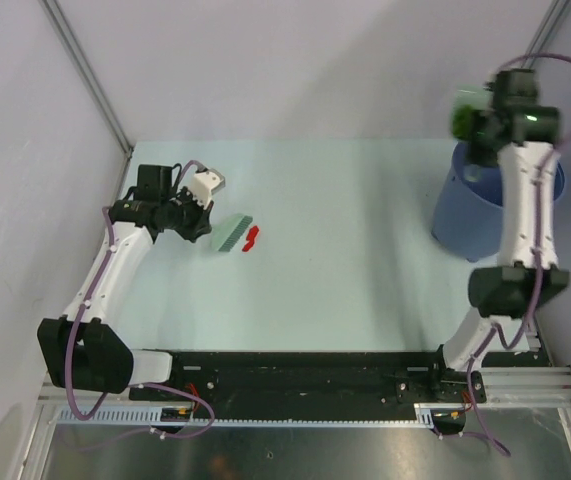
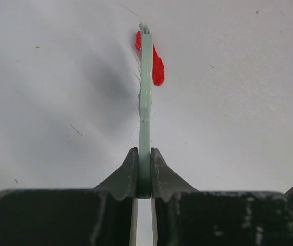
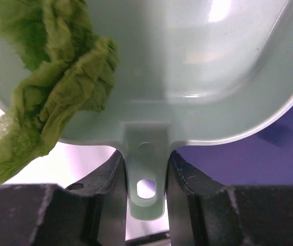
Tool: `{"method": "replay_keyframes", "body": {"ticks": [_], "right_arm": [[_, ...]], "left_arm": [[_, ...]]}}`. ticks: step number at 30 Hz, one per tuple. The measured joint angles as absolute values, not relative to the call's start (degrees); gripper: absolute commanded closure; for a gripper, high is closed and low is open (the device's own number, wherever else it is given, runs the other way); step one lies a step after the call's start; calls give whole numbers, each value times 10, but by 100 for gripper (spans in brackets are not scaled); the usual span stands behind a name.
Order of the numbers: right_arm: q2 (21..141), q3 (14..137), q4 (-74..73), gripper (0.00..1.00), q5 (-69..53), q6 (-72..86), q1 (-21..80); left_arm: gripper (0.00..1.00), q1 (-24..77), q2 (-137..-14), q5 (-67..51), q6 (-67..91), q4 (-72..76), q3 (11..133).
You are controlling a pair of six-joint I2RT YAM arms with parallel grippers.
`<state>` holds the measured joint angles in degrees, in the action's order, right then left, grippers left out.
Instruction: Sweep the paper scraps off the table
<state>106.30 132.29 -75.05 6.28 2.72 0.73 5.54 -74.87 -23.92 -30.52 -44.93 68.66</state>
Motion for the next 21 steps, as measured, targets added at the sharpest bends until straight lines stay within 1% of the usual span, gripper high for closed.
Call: {"method": "replay_keyframes", "body": {"ticks": [2, 5, 7, 11, 13, 16, 18, 21], "right_arm": [[998, 1275, -750, 100, 99, 22, -66], [906, 1202, -733, 100, 187, -8, -117], [854, 1155, -719, 100, 234, -46, -114], [776, 1034, -629, 100, 342, -170, -94], [763, 976, -575, 98, 403, -263, -86], [753, 870, -449, 96, 475, -423, -72], [752, 811, -370, 95, 497, -534, -65], [752, 780, -289, 95, 505, -657, -62]], "left_arm": [[100, 55, -749, -244, -305, -449, 687], [100, 55, -749, -247, -305, -449, 687], [100, 55, -750, -248, -305, -449, 687], [100, 55, -750, -249, -306, -449, 687], [100, 55, -750, -249, -309, -449, 687], [100, 55, -750, -254, -314, -449, 687], [100, 55, -750, -258, -316, -449, 687], [100, 55, -750, -263, -316, -449, 687]]}}
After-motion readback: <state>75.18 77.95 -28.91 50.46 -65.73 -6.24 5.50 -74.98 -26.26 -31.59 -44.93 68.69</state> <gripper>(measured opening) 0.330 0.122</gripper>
